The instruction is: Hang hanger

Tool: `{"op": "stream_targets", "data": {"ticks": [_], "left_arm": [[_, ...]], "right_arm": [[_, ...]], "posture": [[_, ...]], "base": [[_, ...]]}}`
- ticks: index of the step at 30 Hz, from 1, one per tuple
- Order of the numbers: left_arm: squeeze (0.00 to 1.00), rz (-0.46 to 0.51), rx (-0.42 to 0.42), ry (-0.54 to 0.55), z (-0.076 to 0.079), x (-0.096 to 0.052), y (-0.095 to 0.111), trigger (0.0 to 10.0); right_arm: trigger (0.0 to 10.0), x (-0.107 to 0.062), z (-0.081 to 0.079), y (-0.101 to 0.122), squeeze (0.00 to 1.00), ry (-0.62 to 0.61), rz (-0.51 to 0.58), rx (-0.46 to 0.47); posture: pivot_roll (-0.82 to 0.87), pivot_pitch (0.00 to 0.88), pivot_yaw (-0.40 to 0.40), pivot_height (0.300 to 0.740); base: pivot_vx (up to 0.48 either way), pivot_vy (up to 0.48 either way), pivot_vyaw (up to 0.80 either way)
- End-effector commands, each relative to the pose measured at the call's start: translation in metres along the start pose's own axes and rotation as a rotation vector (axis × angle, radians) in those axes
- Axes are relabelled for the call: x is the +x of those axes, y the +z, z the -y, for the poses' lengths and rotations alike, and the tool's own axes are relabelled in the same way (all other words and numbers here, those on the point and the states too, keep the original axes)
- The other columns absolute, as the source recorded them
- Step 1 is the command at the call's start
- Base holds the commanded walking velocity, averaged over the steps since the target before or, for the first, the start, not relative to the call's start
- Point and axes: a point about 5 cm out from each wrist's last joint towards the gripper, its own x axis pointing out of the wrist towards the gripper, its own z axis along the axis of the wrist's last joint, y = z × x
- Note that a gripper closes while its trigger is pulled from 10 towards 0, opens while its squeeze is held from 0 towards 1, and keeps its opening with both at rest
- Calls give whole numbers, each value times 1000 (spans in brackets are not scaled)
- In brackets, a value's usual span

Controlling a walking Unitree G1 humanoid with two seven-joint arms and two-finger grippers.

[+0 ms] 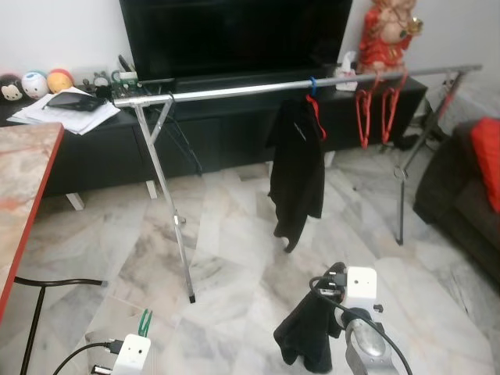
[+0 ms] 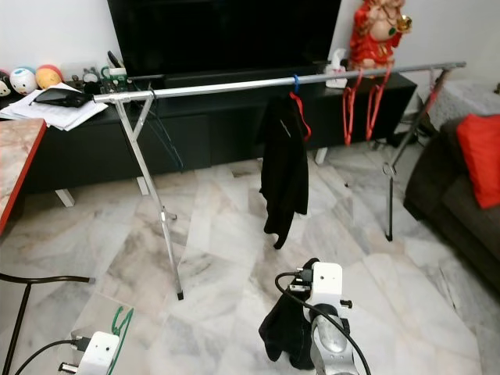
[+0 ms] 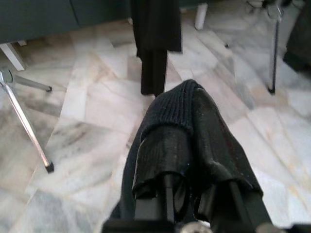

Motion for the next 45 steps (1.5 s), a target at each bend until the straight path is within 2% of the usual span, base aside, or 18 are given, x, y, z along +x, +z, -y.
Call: {"op": "stream_targets", "data": {"ticks": [1,23,37,40,42,45], "left_arm": [[0,-13,-6,-9,3,-1,-4,10000],[0,46,-19,-8,3,3,13,10000],[0,113,-30,-13,4,8,33,10000],[0,135,-35,-9,3,8,37,10000],[0,181,-53,13,-2,9,46,10000],[0,228,-61,21,-7,10,57,10000]], "right_arm": [[10000,2,4,4,0,-4,11,-1],[10000,12,-1,21,0,37,47,-17],[10000,15,-4,24,0,57,38,-53],[10000,15,-4,25,0,59,36,-63],[10000,17,-5,27,0,65,27,-91],[10000,20,-8,33,0,81,43,-81]], "posture": [[0,0,-28,740],[-4,0,-35,740],[-4,0,-37,740],[-5,0,-37,740],[-3,0,-39,740],[-3,0,-39,740]], "base": [[-300,0,0],[-303,0,0],[-310,0,0],[-311,0,0],[0,0,0],[0,0,0]]}}
